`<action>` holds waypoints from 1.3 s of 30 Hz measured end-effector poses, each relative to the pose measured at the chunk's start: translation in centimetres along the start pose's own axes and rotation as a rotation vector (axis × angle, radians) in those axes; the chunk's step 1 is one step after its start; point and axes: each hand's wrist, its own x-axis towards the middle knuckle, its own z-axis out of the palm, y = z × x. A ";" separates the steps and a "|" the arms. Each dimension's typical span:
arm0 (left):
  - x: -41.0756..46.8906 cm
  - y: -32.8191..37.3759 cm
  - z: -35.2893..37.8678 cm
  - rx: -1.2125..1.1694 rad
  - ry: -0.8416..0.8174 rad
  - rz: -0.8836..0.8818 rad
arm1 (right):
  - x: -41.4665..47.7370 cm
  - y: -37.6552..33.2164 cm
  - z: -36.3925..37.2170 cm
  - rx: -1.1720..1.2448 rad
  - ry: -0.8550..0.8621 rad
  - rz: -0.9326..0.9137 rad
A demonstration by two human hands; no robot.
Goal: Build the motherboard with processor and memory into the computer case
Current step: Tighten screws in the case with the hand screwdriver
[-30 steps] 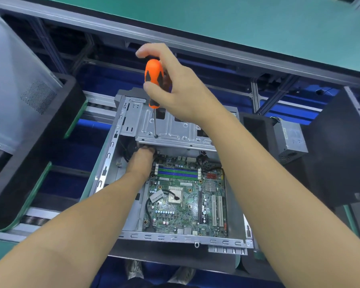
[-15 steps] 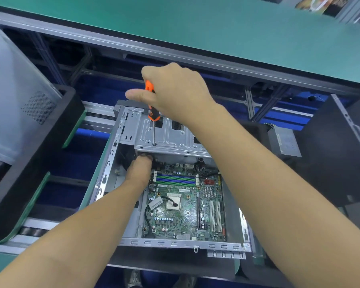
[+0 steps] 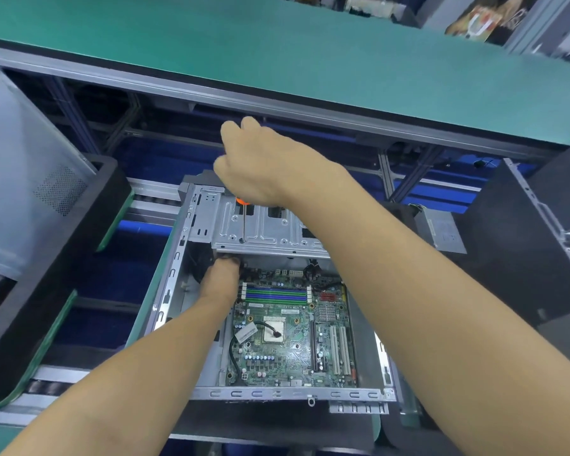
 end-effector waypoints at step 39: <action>-1.0 0.5 -1.2 -0.029 -0.016 0.015 | 0.6 -0.2 -1.3 -0.027 -0.119 0.105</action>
